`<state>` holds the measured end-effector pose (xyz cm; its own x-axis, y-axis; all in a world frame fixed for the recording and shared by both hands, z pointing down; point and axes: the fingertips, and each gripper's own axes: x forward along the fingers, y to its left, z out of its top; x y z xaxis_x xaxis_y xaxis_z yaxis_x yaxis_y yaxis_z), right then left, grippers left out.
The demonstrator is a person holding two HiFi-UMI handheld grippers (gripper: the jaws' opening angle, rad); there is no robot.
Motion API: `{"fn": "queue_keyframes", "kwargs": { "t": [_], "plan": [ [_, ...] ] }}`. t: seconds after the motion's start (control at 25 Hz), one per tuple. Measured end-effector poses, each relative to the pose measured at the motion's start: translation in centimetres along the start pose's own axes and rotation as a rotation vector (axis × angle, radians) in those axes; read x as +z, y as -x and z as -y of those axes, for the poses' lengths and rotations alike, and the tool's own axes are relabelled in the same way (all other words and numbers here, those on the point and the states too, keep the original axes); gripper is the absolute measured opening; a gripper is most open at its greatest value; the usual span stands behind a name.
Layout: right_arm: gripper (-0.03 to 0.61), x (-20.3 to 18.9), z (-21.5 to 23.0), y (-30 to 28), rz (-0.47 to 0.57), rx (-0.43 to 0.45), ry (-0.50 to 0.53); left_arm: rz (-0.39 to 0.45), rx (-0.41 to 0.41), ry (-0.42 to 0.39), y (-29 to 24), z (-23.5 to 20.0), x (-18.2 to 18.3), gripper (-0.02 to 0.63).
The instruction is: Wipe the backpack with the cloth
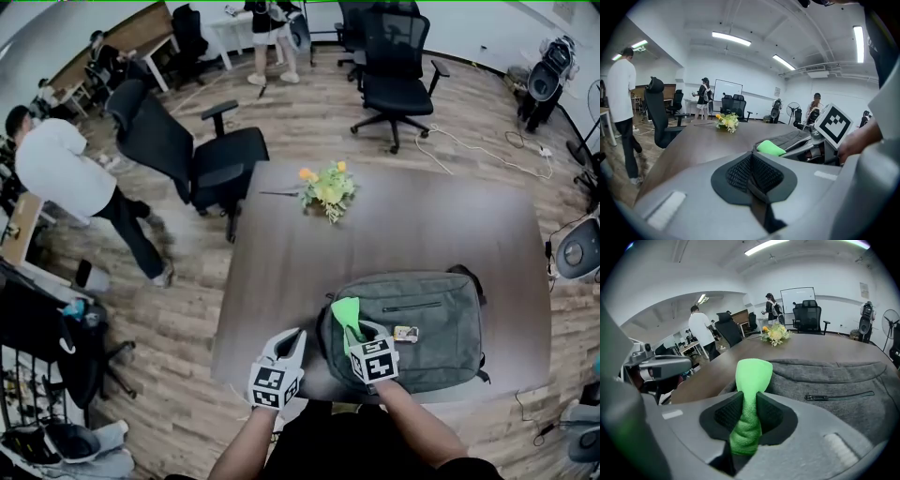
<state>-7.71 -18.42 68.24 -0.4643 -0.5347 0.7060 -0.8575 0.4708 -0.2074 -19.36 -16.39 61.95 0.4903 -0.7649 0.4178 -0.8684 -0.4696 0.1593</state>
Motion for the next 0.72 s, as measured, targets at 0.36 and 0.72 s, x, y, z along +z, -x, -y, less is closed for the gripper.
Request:
{"fn": "queue_keyframes", "kwargs": {
  "t": [0.36, 0.72],
  "plan": [
    [0.089, -1.5, 3.3, 1.1, -0.033, -0.100, 0.007, -0.007, -0.035, -0.016, -0.9, 1.0, 0.0, 0.018],
    [0.089, -2.5, 8.6, 3.9, -0.063, -0.209, -0.027, -0.018, -0.095, -0.054, -2.4, 3.8, 0.1, 0.018]
  ]
}}
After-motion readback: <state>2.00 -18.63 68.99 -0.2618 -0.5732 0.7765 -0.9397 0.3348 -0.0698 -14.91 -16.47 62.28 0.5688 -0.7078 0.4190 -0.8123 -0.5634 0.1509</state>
